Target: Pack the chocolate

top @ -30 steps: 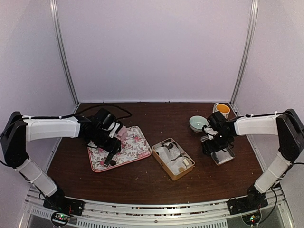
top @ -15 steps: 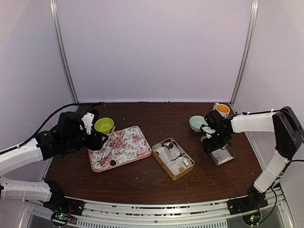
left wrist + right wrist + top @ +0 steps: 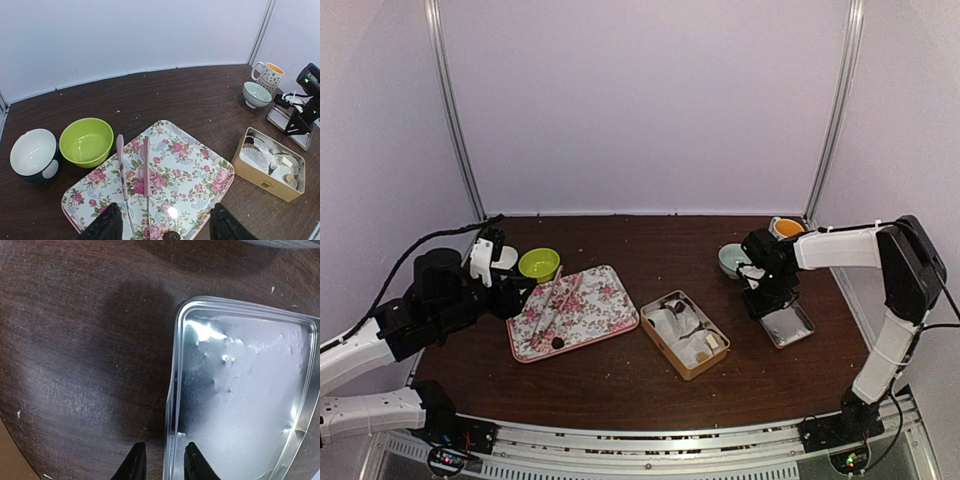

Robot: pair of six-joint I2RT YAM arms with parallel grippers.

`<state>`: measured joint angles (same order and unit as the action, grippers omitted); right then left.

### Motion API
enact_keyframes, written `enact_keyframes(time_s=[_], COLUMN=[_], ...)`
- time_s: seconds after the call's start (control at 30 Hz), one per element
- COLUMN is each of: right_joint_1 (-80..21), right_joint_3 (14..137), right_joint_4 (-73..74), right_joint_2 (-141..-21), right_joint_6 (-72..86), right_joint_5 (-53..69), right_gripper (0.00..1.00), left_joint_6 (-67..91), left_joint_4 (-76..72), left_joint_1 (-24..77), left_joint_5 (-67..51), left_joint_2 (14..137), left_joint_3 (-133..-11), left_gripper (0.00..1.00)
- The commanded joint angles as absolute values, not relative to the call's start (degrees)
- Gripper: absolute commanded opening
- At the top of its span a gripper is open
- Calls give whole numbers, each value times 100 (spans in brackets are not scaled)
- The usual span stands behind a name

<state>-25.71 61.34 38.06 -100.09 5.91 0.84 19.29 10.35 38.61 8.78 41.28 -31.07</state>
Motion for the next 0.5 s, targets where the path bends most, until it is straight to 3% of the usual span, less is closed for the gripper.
enact_keyframes(time_s=[0.0,0.17,0.47], right_joint_1=[-2615,-2610,-2619], right_joint_3=[6416,6695,7197], right_joint_4=[4229,4481,4987], right_joint_2=[-10199,-10423,-10875], right_joint_6=[528,495,399], right_joint_5=[-95,-177,-350], right_gripper=[29,21,19], left_joint_6=[1882,1884,1846], left_joint_4=[663,686,668], left_joint_1=[3841,3842,3841], left_joint_5=[964,958,975], left_joint_2=[4015,4051,3998], left_joint_3=[-3039,-3041,-2970], left_gripper=[62,62,62])
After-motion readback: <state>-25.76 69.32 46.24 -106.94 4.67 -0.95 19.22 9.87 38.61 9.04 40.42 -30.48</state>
